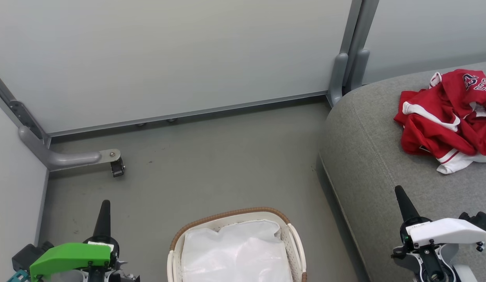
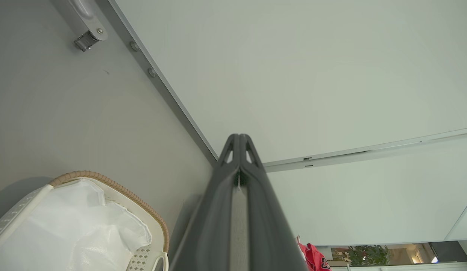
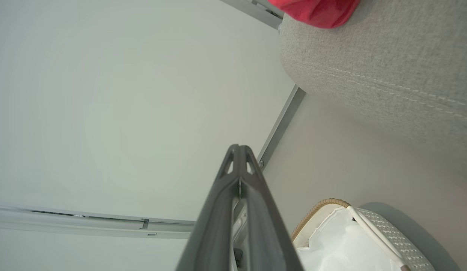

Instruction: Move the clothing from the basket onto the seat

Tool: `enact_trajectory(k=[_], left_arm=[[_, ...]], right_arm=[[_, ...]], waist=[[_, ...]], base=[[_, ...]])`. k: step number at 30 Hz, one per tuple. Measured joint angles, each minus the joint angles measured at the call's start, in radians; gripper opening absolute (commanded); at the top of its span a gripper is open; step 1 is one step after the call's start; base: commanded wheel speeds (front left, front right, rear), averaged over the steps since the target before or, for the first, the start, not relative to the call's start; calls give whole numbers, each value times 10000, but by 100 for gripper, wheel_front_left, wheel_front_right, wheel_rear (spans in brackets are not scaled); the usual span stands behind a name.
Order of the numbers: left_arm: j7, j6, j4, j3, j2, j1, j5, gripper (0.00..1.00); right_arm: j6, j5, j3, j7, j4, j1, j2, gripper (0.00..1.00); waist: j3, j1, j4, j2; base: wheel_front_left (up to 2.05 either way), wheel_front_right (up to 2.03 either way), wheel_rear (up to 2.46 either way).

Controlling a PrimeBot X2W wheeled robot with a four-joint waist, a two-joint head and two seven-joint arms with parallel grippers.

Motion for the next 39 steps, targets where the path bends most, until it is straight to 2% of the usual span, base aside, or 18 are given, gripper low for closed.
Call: enact_trajectory(k=[39], left_arm=[[805, -173, -115, 437, 4, -468, -2681, 0]], right_arm=[[-6, 3116, -343, 796, -230, -96, -25, 0]], waist=[[18, 0, -209, 0]], base=[[0, 0, 0]])
